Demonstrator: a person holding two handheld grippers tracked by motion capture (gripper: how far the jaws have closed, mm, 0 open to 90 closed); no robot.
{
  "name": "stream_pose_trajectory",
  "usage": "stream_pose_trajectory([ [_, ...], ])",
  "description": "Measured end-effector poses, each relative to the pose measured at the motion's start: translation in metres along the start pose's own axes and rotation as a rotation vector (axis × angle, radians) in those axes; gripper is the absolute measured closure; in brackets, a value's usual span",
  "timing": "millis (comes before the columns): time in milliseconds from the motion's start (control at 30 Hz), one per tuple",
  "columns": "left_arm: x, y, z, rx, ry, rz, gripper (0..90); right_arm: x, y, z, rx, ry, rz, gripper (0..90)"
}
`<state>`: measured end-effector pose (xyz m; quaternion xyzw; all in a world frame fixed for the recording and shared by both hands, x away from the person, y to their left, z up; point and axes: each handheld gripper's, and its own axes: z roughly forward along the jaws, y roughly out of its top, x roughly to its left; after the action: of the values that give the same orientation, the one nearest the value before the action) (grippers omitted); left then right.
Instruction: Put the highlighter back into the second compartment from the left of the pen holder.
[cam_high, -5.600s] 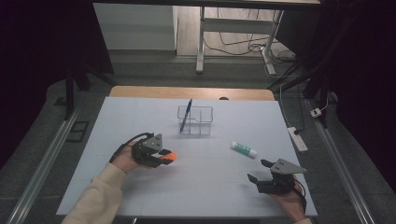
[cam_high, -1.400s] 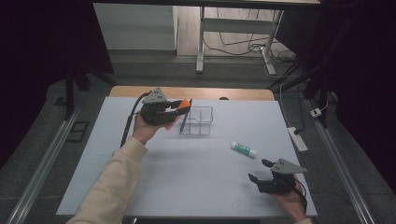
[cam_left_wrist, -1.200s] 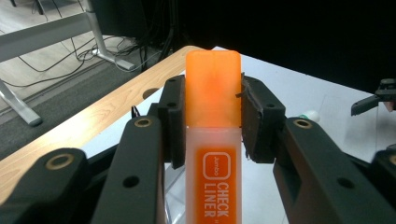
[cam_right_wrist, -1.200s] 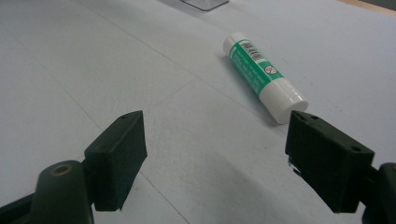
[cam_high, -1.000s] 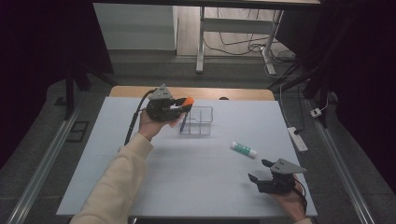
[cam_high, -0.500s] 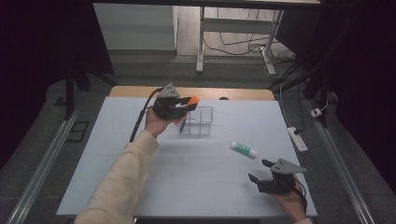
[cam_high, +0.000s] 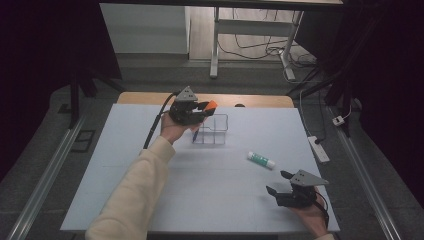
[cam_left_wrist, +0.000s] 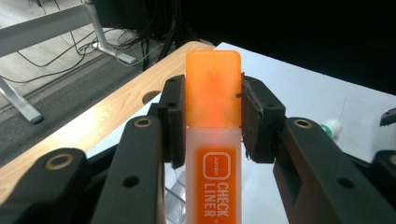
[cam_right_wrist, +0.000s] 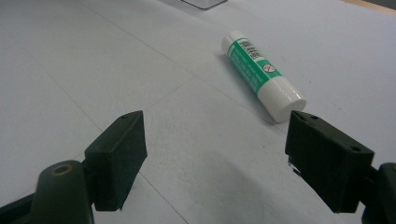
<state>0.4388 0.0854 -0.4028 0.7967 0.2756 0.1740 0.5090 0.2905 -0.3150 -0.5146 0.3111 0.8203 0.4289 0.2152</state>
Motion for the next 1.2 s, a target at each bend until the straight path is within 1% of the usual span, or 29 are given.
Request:
stream_pose_trajectory([
  [233, 0.0, 0.004, 0.007, -0.01, -0.004, -0.001, 64.1, 0.0, 0.0, -0.001, -0.002, -0.001, -0.001, 19.9],
  [333, 0.002, 0.006, 0.012, -0.007, 0.0, 0.0, 64.1, 0.001, 0.0, -0.001, -0.003, 0.0, -0.002, 19.9],
  [633, 0.007, 0.011, 0.027, -0.013, 0.007, -0.019, 64.1, 0.0, 0.0, -0.001, -0.009, 0.004, 0.005, 19.9],
  [733, 0.008, 0.013, 0.033, -0.004, 0.013, -0.018, 64.1, 0.0, 0.0, -0.001, -0.01, 0.005, 0.004, 19.9],
  [800, 0.009, 0.014, 0.037, -0.007, 0.013, -0.023, 64.1, 0.001, 0.0, -0.001, -0.01, 0.006, 0.004, 19.9],
  [867, 0.01, 0.015, 0.041, -0.009, 0.015, -0.019, 64.1, 0.001, 0.0, -0.001, -0.011, 0.007, 0.006, 19.9],
  [1033, 0.012, 0.014, 0.052, -0.019, 0.01, -0.034, 64.0, 0.001, 0.0, -0.001, -0.004, 0.006, 0.006, 19.9],
  [1200, 0.015, 0.012, 0.06, -0.016, 0.009, -0.036, 64.0, 0.0, -0.002, -0.002, -0.002, 0.007, 0.009, 19.9],
])
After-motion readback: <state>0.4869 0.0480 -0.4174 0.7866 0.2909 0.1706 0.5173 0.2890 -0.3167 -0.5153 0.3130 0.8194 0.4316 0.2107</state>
